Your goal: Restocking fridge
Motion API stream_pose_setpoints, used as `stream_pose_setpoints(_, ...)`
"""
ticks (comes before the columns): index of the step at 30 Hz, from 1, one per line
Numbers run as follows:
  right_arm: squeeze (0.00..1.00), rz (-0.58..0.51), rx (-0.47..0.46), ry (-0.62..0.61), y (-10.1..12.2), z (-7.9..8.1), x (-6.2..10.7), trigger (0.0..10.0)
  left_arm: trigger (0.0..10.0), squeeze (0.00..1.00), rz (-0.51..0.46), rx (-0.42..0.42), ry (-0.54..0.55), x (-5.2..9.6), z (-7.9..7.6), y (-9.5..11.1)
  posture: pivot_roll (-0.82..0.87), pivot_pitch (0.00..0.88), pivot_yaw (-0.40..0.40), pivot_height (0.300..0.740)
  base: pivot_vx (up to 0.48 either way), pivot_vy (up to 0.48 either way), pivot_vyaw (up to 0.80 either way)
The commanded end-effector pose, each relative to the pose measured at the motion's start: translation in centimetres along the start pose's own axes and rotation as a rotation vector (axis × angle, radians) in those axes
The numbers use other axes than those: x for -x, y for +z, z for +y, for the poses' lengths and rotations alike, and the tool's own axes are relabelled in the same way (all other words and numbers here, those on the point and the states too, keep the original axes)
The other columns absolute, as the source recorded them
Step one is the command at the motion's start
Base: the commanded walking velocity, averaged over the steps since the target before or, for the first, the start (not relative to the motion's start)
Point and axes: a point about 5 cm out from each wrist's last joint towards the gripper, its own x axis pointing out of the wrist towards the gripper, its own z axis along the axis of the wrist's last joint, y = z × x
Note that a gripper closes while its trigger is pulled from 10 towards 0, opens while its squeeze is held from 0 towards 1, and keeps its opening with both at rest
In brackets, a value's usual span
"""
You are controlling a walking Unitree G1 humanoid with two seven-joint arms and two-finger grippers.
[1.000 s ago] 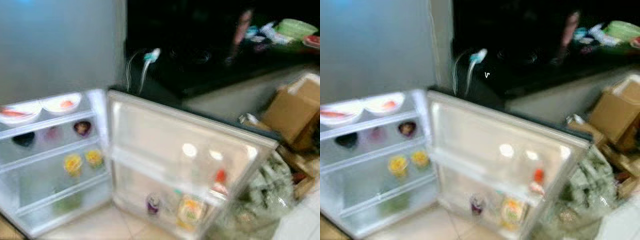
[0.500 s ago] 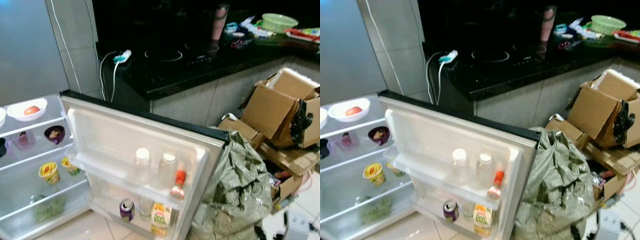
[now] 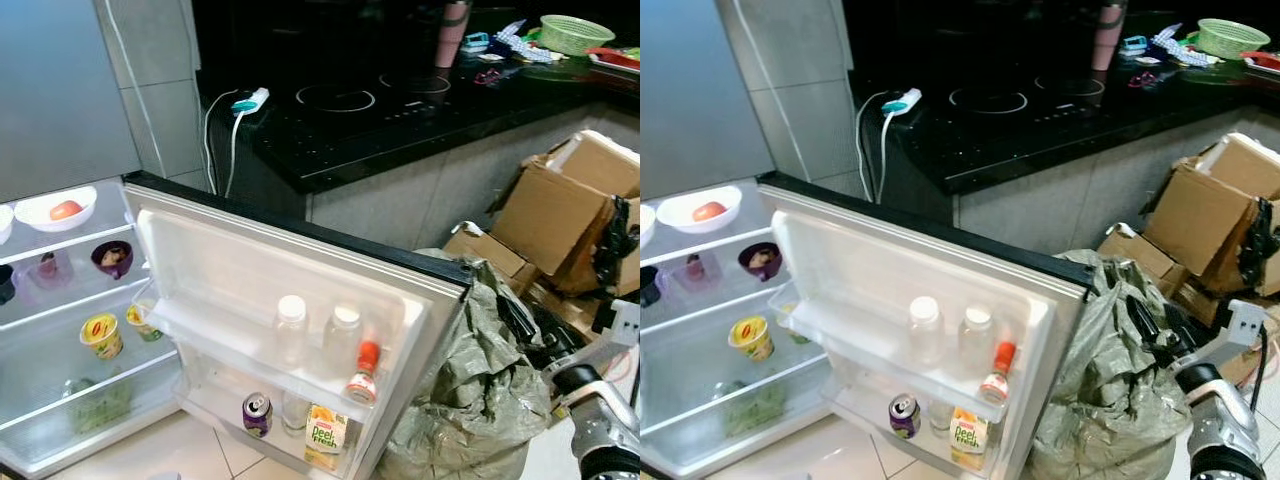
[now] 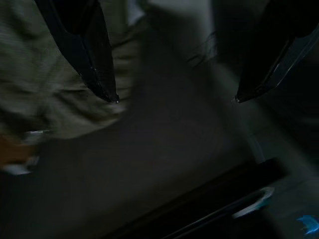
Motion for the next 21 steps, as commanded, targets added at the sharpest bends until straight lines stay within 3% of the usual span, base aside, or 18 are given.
stream_pose_setpoints(1,0.0,0.02,-0.017,0.111,-0.2,1.0,-0.1,10.0,10.0,0.0,0.07,0.029,-0.007,0.4,-0.1,-2.0,-0.05,0.0,-0.052,0.74,0.0,0.0,0.0)
stream_pose_setpoints(3,0.0,0.034,-0.025,0.175,-0.2,1.5,-0.2,10.0,10.0,0.0,0.07,0.031,-0.007,0.4,-0.1,-2.0,-0.05,0.0,-0.052,0.74,0.0,0.0,0.0)
stream_pose_setpoints(5,0.0,0.093,-0.05,0.359,-0.2,3.0,0.4,10.0,10.0,0.0,0.072,0.032,-0.008,0.4,-0.1,-2.0,-0.05,0.0,-0.05,0.74,0.0,0.0,0.0)
stream_pose_setpoints(6,0.0,0.093,-0.05,0.359,-0.2,3.0,0.4,10.0,10.0,0.0,0.072,0.032,-0.008,0.4,-0.1,-2.0,-0.05,0.0,-0.05,0.74,0.0,0.0,0.0)
stream_pose_setpoints(9,0.0,0.183,-0.106,0.566,-0.6,4.9,1.7,10.0,10.0,0.0,0.074,0.03,-0.011,0.4,-0.2,-2.1,-0.06,0.0,-0.05,0.74,0.0,0.0,0.0)
stream_pose_setpoints(14,0.0,0.239,-0.138,0.637,-1.0,5.7,2.4,10.0,10.0,0.0,0.074,0.026,-0.015,0.3,-0.3,-2.0,-0.06,0.0,-0.048,0.74,0.0,0.0,0.0)
stream_pose_setpoints(17,0.0,0.34,-0.206,0.763,-2.0,7.2,3.8,10.0,10.0,0.0,0.07,0.019,-0.021,0.1,-0.5,-1.6,-0.07,0.0,-0.048,0.74,0.0,0.0,0.0)
stream_pose_setpoints(21,0.0,0.458,-0.269,0.808,-3.4,7.7,5.5,10.0,10.0,0.0,0.066,0.016,-0.024,0.1,-0.5,-1.4,-0.07,0.0,-0.051,0.74,0.0,0.0,0.0)
